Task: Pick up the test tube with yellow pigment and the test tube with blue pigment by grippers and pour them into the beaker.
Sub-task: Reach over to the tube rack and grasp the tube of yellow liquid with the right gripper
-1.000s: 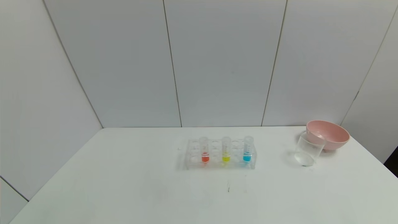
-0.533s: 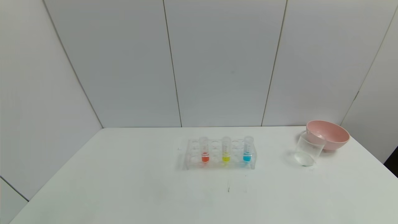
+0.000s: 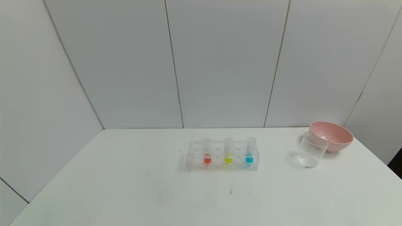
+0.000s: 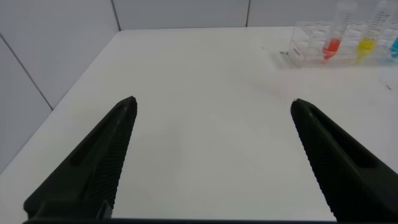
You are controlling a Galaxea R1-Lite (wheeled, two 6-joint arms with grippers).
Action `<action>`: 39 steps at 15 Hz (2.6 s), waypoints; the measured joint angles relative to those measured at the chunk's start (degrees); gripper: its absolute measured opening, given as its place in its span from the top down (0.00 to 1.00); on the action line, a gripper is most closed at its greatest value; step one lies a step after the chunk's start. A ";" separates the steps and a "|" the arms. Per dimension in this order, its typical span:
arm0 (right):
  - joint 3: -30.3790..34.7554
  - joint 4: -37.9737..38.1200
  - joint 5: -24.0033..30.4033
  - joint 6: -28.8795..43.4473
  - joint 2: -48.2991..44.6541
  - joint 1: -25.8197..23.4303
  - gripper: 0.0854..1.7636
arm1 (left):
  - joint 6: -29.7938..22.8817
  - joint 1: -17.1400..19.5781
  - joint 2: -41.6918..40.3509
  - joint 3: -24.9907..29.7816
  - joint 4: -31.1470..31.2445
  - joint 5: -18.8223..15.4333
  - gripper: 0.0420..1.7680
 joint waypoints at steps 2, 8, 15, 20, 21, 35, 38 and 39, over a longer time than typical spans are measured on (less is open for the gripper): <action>-0.33 0.05 -0.09 -0.02 0.00 -0.04 0.03 | 0.00 0.00 0.00 0.00 0.00 0.02 0.00; -10.13 -1.94 0.13 -0.02 7.86 -0.12 0.03 | 0.00 -0.02 0.00 0.00 0.00 0.02 0.00; -15.87 -25.86 0.29 -0.02 37.34 0.32 0.03 | 0.02 0.00 0.00 0.00 0.00 0.02 0.00; -17.88 -41.17 0.09 -0.20 58.98 1.67 0.03 | 0.00 -0.02 0.00 0.00 0.00 0.02 0.00; -17.88 -43.68 -0.04 -0.24 62.37 2.22 0.03 | 0.00 0.00 0.00 0.00 0.00 0.02 0.00; -23.06 -50.99 -44.73 16.52 88.74 55.80 0.03 | 0.00 -0.02 0.00 0.00 0.00 0.02 0.00; -28.96 -51.04 -50.40 18.63 95.38 63.46 0.03 | 0.00 -0.02 0.00 0.00 0.00 0.02 0.00; -30.70 -51.07 -51.96 19.18 97.40 64.57 0.03 | 0.00 -0.02 0.00 0.00 0.00 0.02 0.00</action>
